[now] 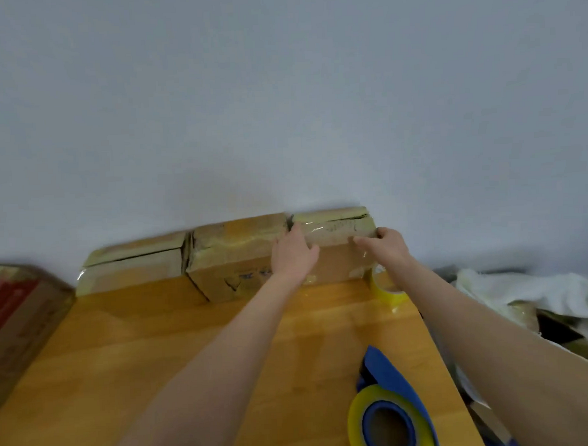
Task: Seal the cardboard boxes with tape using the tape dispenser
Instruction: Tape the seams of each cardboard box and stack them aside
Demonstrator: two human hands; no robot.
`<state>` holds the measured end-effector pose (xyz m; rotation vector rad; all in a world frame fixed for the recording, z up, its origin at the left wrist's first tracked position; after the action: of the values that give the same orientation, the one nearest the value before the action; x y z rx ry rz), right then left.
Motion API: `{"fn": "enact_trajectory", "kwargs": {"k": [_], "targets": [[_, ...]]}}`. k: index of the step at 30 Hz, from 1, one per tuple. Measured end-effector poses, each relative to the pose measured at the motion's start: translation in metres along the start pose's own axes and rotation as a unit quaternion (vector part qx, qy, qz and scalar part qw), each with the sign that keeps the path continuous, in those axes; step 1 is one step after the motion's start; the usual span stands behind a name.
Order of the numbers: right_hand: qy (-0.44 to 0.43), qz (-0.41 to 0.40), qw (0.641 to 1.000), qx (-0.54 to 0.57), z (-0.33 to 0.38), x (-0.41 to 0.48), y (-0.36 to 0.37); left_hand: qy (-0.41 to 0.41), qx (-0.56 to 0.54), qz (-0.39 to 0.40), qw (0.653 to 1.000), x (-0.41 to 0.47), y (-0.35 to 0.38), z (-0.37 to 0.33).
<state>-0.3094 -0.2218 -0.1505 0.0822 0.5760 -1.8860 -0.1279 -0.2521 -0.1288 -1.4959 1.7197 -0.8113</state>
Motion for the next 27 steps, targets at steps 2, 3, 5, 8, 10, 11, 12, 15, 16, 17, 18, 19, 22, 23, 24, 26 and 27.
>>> {"fn": "enact_trajectory", "kwargs": {"k": [2,3,5,8,10,11,12,15,16,17,18,19,22,23,24,26,27], "targets": [[-0.018,-0.005,0.999,0.041,0.0,0.005,-0.004,-0.018,-0.074,-0.042,0.996,-0.005,-0.004,-0.009],[-0.024,-0.008,0.998,0.055,0.002,0.007,-0.008,-0.024,-0.109,-0.062,0.992,-0.008,-0.007,-0.015],[-0.035,-0.011,0.996,0.085,0.009,0.009,-0.019,-0.02,-0.17,-0.098,0.98,-0.014,-0.015,-0.029],[-0.044,-0.031,0.989,0.138,0.02,0.008,-0.036,-0.01,-0.245,-0.159,0.956,-0.022,-0.023,-0.048],[-0.061,-0.047,0.986,0.151,0.03,0.001,-0.048,-0.02,-0.269,-0.197,0.943,-0.032,-0.029,-0.057],[-0.07,-0.048,0.985,0.153,0.034,-0.002,-0.053,-0.028,-0.278,-0.213,0.936,-0.039,-0.033,-0.058],[-0.08,-0.044,0.984,0.153,0.038,-0.006,-0.056,-0.036,-0.286,-0.227,0.93,-0.046,-0.037,-0.059],[-0.104,-0.022,0.986,0.132,0.047,-0.022,-0.062,-0.066,-0.299,-0.256,0.917,-0.069,-0.047,-0.057],[-0.109,-0.018,0.986,0.128,0.048,-0.028,-0.064,-0.078,-0.304,-0.261,0.913,-0.076,-0.05,-0.056],[-0.113,-0.016,0.985,0.127,0.048,-0.033,-0.066,-0.092,-0.314,-0.26,0.908,-0.082,-0.052,-0.053],[-0.12,-0.014,0.984,0.132,0.048,-0.04,-0.068,-0.105,-0.33,-0.254,0.903,-0.09,-0.052,-0.051],[-0.129,-0.01,0.982,0.139,0.049,-0.046,-0.07,-0.115,-0.354,-0.246,0.895,-0.097,-0.053,-0.05],[-0.17,-0.008,0.968,0.187,0.058,-0.06,-0.076,-0.119,-0.474,-0.213,0.846,-0.11,-0.057,-0.049],[-0.184,-0.009,0.961,0.204,0.061,-0.064,-0.078,-0.107,-0.511,-0.2,0.829,-0.111,-0.061,-0.049],[-0.197,-0.01,0.956,0.219,0.065,-0.069,-0.079,-0.091,-0.533,-0.188,0.82,-0.112,-0.066,-0.05],[-0.206,-0.007,0.95,0.234,0.068,-0.077,-0.081,-0.063,-0.527,-0.17,0.83,-0.111,-0.078,-0.052],[-0.202,-0.007,0.951,0.232,0.066,-0.079,-0.079,-0.06,-0.511,-0.167,0.841,-0.112,-0.083,-0.052]]}}
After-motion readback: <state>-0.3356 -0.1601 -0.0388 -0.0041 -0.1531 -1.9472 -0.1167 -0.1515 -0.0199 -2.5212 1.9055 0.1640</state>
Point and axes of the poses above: each hand's wrist, its own x-axis towards the middle knuckle, its own y-axis out of the palm, z = x × y, the point moved 4 cm from there along x, towards the middle knuckle, and after that the axes turned 2 degrees about -y, right-handed, at the moved point
